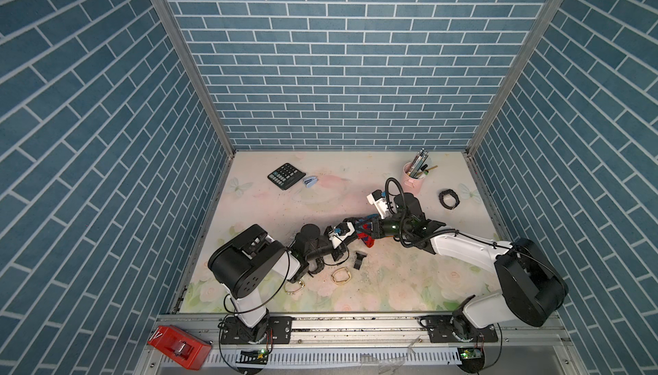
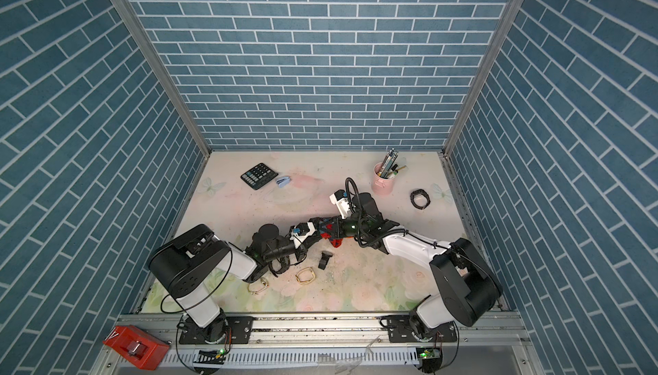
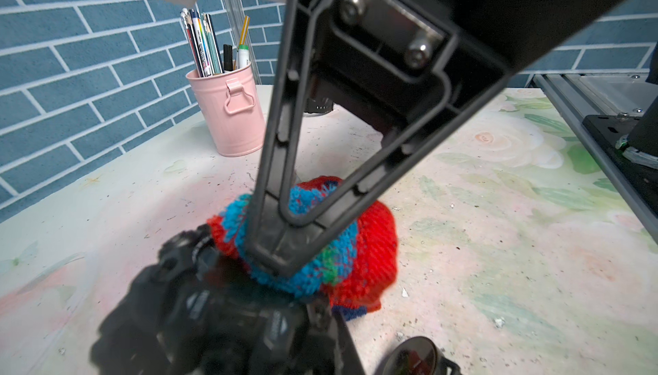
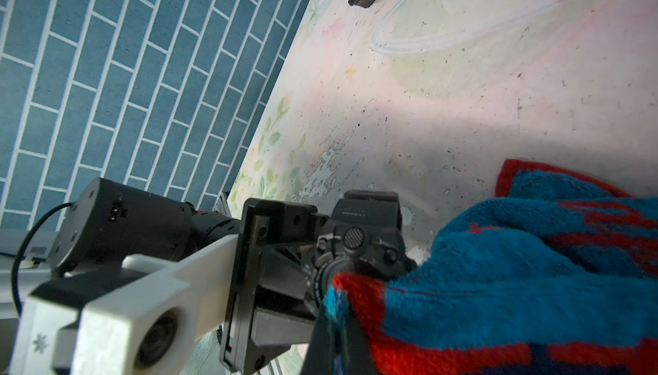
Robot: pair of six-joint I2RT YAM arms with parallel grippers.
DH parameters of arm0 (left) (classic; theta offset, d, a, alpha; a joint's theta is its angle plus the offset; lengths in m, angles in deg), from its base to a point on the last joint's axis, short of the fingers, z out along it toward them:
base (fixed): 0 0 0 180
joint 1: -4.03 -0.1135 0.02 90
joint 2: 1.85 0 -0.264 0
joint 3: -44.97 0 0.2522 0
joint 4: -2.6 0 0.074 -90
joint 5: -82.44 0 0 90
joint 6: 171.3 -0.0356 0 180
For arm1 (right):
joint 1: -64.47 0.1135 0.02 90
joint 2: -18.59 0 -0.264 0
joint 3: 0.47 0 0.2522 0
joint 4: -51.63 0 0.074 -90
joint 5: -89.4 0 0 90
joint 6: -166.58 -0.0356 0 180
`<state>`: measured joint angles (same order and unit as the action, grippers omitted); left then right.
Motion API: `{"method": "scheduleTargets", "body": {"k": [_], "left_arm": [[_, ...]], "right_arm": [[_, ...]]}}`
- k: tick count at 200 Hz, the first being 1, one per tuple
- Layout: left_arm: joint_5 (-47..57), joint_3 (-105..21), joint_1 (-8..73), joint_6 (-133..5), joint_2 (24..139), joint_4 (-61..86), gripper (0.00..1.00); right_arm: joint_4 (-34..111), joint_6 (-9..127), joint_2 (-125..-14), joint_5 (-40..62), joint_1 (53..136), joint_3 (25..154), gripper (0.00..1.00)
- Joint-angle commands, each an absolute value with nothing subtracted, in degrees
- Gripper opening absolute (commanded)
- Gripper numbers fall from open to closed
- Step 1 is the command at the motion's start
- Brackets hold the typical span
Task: Wipe the watch dial
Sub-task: Wipe the dirt from the watch dial.
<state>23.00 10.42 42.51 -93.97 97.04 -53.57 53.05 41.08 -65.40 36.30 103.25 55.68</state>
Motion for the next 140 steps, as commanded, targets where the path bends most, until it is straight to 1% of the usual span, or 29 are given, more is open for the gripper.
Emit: {"method": "scheduleTargets", "body": {"k": [1,26,45,90,140], "left_arm": [[26.4,9.6,42.5,-95.4,95.7,-58.1,0.00],[27.4,9.4,42.5,-96.0,95.9,-58.1,0.00],[27.6,9.7,42.5,-96.5,95.6,-58.1,0.00],[27.1,10.1,42.5,-96.5,94.5,-58.2,0.00],[25.5,11.0,42.5,-96.4,92.2,-58.2,0.00]], "right_arm": [[52.7,42.1,-65.3,39.0,105.0,56.9,0.00],[57.9,38.2,-67.6,40.0,105.2,58.7,0.00],[58.2,37.7,-68.8,39.6,105.3,59.6,0.00],[54.8,39.0,-69.8,37.4,105.2,58.0,0.00],[42.7,46.1,-65.0,32.8,105.2,54.5,0.00]]}}
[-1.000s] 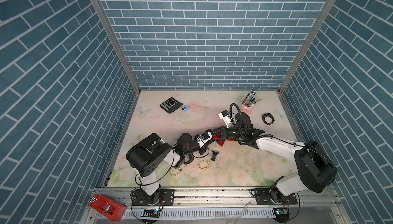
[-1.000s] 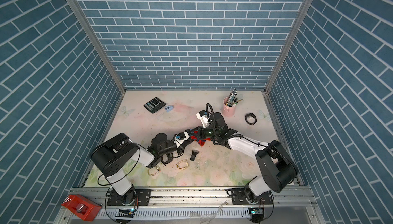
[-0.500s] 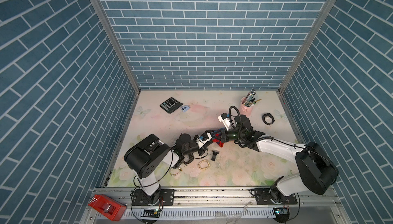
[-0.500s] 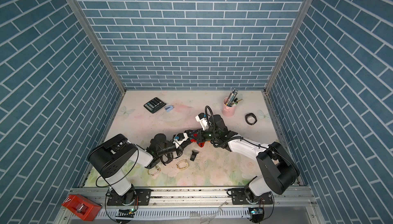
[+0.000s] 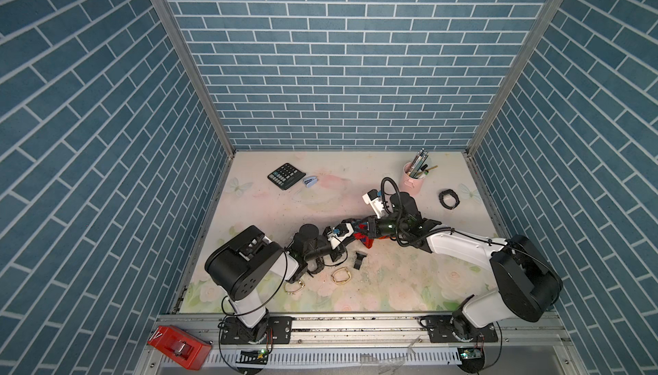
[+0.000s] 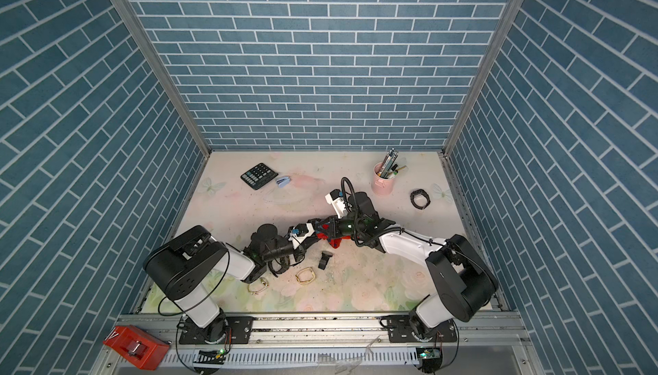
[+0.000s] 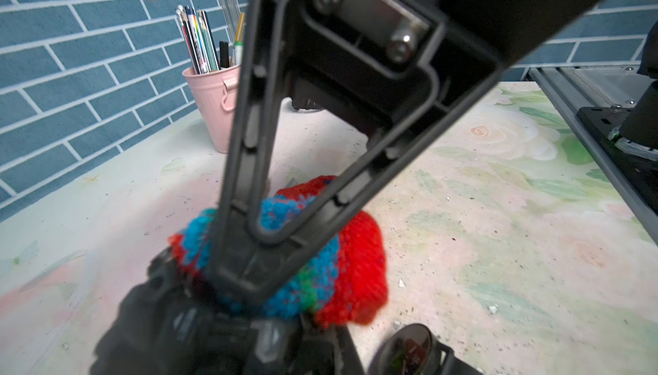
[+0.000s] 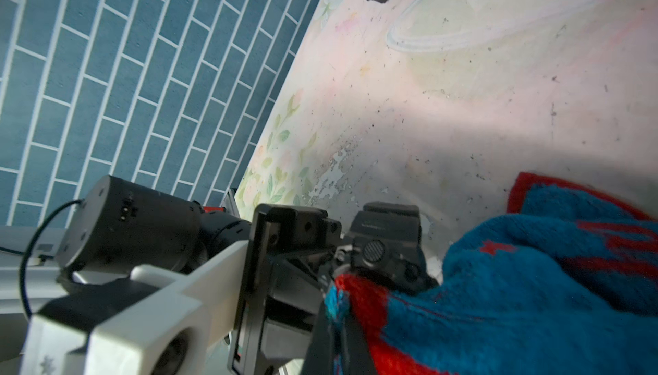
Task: Wipe the watch dial
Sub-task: Wipe the dirt from the watch dial.
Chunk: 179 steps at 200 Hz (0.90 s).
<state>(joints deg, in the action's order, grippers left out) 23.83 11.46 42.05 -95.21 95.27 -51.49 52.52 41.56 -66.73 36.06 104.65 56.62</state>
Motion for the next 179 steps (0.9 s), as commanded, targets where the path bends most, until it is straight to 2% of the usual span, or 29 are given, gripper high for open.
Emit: {"method": "scheduleTargets", "body": {"k": [1,27,66,119,159,179], "left_arm": [[25.5,11.1,42.5,-96.4,92.2,-58.2,0.00],[26.4,11.0,42.6,-96.2,91.9,-58.2,0.00],[27.7,10.8,42.5,-96.3,92.6,-58.1,0.00],[27.7,10.9,42.6,-96.2,92.0,-58.0,0.00],[27.1,10.8,42.6,-95.8,91.9,-58.2,0.00],[26.0,11.2,42.5,-96.2,90.9,-58.1,0.00]], "right_arm": [[42.5,46.1,-64.9,32.7,105.2,54.5,0.00],[42.3,45.8,-65.1,34.4,105.2,55.7,0.00],[54.2,37.1,-67.4,39.5,105.3,58.4,0.00],[59.0,30.7,-71.3,41.3,105.4,60.8,0.00],[52.2,33.7,-70.0,40.8,106.2,58.3,0.00],[43.7,38.6,-68.6,40.4,106.1,57.5,0.00]]}}
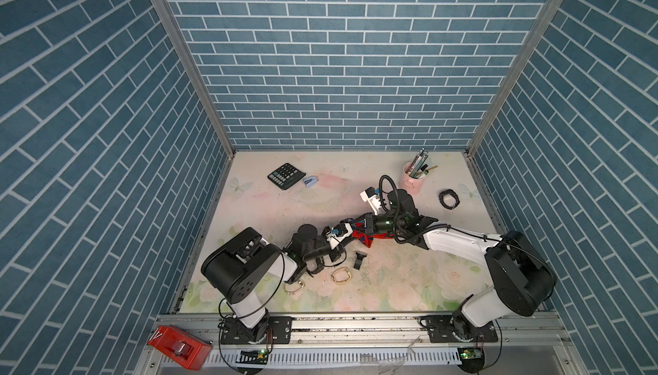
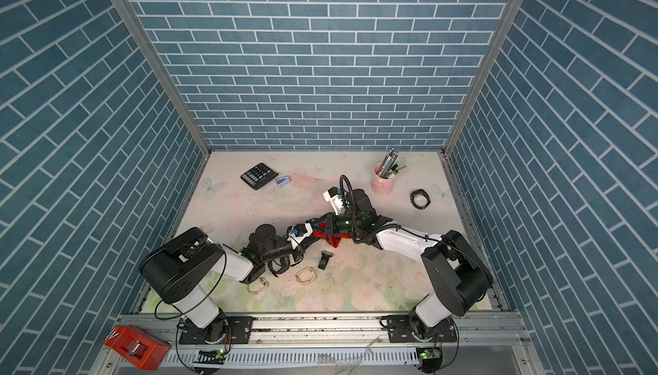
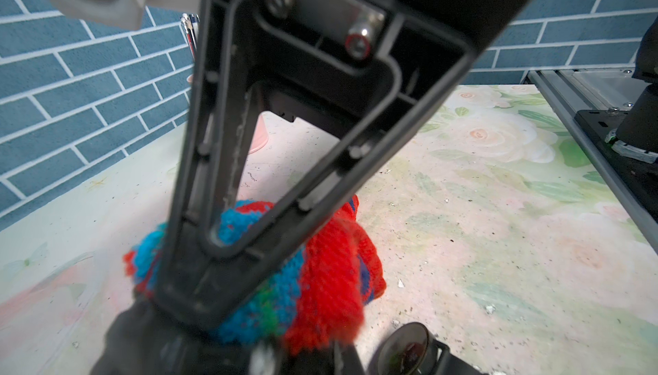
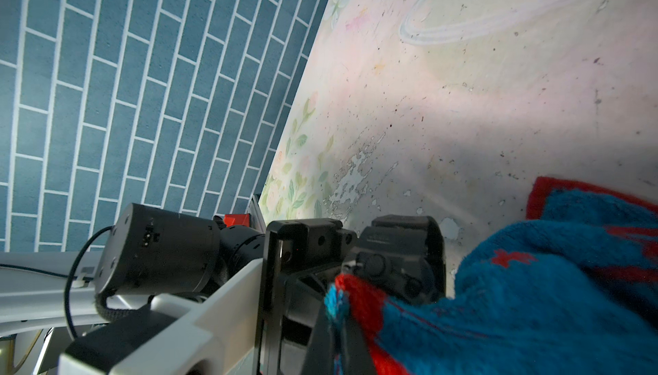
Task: Wipe the watch dial
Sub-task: Wipe the dirt from the watch dial.
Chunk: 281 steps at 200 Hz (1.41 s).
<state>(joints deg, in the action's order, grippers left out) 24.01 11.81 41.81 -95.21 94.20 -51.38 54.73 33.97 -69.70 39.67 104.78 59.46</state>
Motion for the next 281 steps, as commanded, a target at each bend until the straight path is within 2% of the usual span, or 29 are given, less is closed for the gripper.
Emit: {"method": "scheduleTargets", "body": {"k": [1,35,58,84,128,171,235,258,281], "left_arm": [[26.0,11.2,42.5,-96.2,90.9,-58.1,0.00],[25.9,11.5,42.5,-96.2,89.5,-58.0,0.00],[25.9,11.5,42.5,-96.6,89.4,-57.9,0.00],[26.9,11.7,42.5,-96.7,89.4,-58.0,0.00],[28.6,11.5,42.6,-97.3,89.3,-58.0,0.00],[28.2,11.9,42.7,-97.6,88.9,-57.9,0.00],[27.0,12.6,42.7,-97.9,87.1,-58.1,0.00],[27.4,12.7,42.7,-97.8,86.4,-58.1,0.00],[26.5,13.0,42.7,-98.3,86.0,-58.1,0.00]], "right_arm": [[43.3,38.8,-68.6,40.5,106.1,57.5,0.00],[31.7,45.2,-68.3,41.2,105.7,58.3,0.00],[29.7,46.7,-68.2,41.5,105.3,59.1,0.00],[34.8,43.8,-68.4,44.7,105.3,60.5,0.00],[51.6,31.8,-73.4,49.5,105.9,63.3,0.00],[53.1,28.6,-74.2,42.2,106.8,63.5,0.00],[41.6,31.9,-69.5,19.1,106.8,58.2,0.00],[40.4,33.1,-69.1,18.4,106.8,57.9,0.00],[40.5,35.2,-69.7,24.1,106.9,59.0,0.00]]}}
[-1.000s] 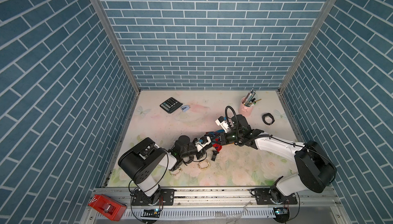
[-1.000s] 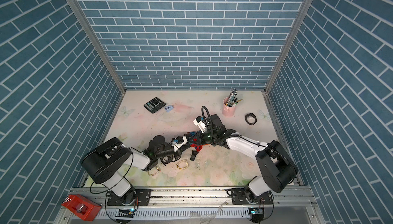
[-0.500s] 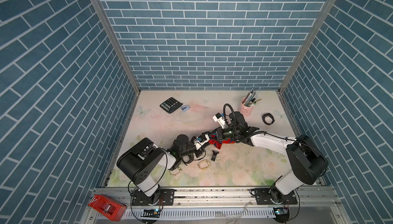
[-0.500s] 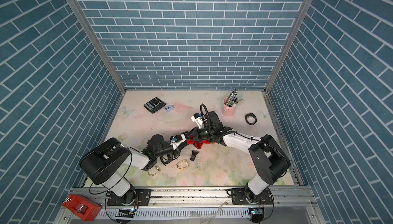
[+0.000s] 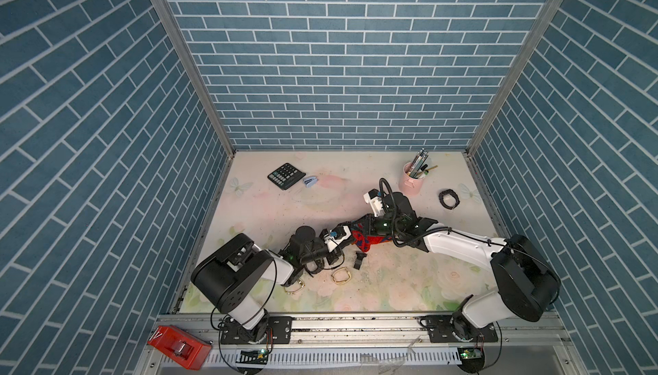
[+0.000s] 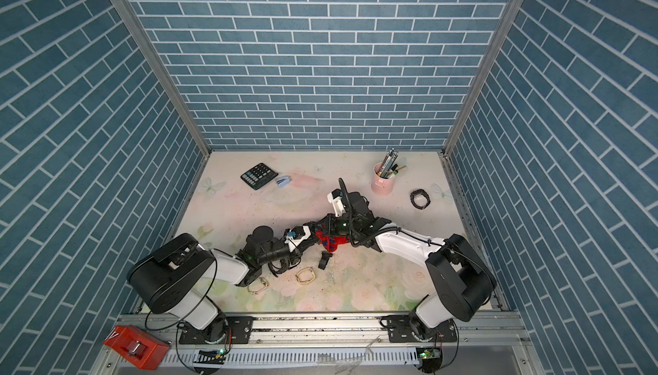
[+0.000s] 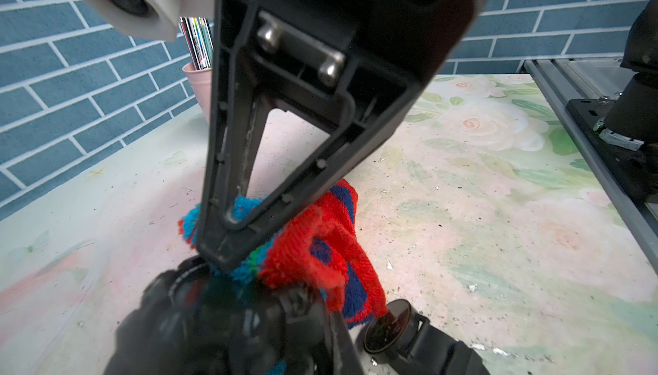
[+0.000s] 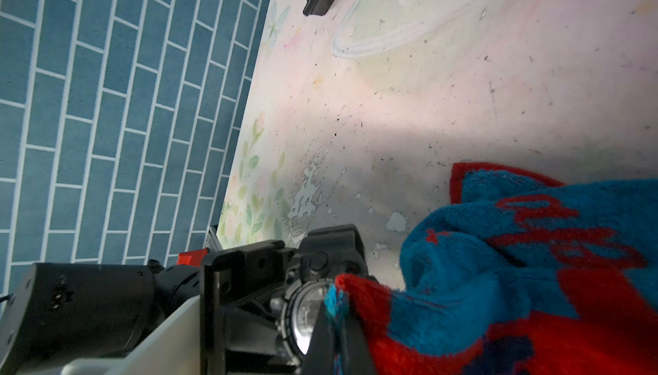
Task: Wipe the watch dial
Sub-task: Wipe the dirt from the watch dial.
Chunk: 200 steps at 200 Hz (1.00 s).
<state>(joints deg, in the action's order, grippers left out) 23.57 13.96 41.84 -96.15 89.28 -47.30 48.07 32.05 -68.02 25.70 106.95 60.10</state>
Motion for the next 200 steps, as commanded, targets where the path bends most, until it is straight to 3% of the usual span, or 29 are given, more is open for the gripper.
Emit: {"method": "scheduleTargets", "body": {"k": [1,64,104,146,200], "left_arm": [[26.5,13.0,42.7,-98.3,86.0,-58.1,0.00],[26.1,13.1,42.7,-98.4,86.0,-58.1,0.00],[26.3,12.8,42.7,-98.2,86.0,-58.1,0.00],[26.2,12.8,42.7,-98.2,86.1,-58.2,0.00],[25.8,13.3,42.7,-98.4,84.8,-58.2,0.00]], "right_arm": [[40.5,35.4,-69.7,24.5,106.9,59.0,0.00],[47.9,36.7,-67.6,46.2,106.9,58.3,0.00],[56.1,32.0,-68.6,51.8,107.0,55.8,0.00],[58.1,30.3,-69.5,55.1,107.0,55.1,0.00],[39.1,41.1,-66.2,46.9,105.7,53.8,0.00]]}}
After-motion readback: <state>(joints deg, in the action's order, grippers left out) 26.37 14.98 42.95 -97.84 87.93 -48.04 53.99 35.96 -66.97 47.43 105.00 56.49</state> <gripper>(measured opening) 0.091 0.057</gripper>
